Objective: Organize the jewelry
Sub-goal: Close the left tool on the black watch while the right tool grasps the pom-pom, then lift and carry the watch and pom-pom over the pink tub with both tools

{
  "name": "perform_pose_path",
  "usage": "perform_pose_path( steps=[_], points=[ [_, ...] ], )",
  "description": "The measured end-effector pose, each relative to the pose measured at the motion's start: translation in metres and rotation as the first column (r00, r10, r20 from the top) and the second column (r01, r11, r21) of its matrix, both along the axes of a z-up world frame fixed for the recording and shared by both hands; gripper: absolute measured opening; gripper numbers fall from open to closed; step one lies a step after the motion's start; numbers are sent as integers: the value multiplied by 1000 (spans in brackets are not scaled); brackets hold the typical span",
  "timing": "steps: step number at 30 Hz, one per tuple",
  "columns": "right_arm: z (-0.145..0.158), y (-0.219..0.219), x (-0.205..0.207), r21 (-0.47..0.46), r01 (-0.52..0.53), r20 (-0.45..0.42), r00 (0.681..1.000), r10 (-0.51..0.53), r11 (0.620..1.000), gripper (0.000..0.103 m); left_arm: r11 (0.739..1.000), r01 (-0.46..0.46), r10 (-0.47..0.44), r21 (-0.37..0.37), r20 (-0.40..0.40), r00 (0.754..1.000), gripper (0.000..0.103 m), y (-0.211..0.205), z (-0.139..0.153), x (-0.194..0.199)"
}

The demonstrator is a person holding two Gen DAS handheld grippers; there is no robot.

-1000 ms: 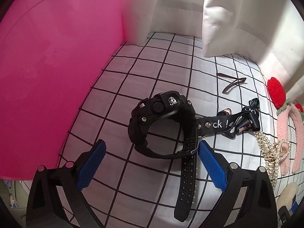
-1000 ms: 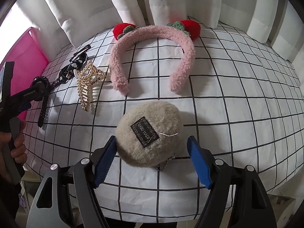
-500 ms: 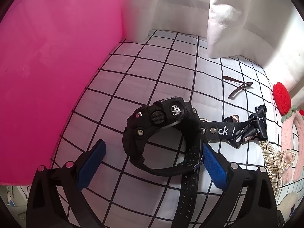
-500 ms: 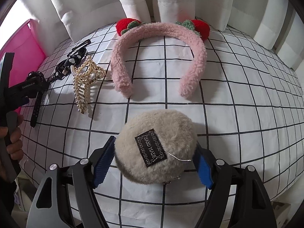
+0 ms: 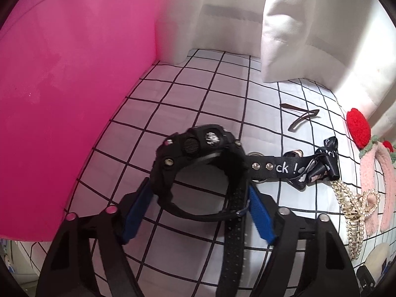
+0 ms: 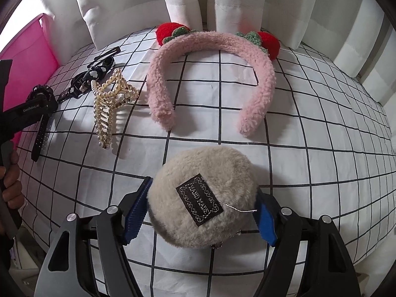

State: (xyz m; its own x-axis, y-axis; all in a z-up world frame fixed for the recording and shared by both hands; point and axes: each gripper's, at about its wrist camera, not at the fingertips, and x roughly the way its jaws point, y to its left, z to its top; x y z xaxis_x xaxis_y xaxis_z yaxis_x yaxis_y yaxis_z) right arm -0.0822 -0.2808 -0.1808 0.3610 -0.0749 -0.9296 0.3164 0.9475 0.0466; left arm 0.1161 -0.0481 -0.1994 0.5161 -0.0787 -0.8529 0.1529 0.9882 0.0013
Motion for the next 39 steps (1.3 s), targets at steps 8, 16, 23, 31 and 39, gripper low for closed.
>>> perform_pose_path(
  steps=[8,16,23,31,39],
  points=[
    [3,0,-3,8,-18,23,1000,18,1000,60,1000,6,-6,-24,-10,1000,60,7,5,-5],
    [12,1,-9,58,-27,75,997,23,998,59,999,12,-14,-47,-48,999,60,17,9,-23],
    [16,1,-9,67,-31,76,997,26,997,59,998,41,-43,-37,-55,998,60,21,13,-46],
    [30,3,-8,62,-43,99,994,36,997,59,997,69,-70,-41,-25,997,60,23,29,-62],
    [57,-3,-9,49,-53,139,989,46,997,59,994,80,-82,-74,-25,996,60,23,64,-79]
  ],
)
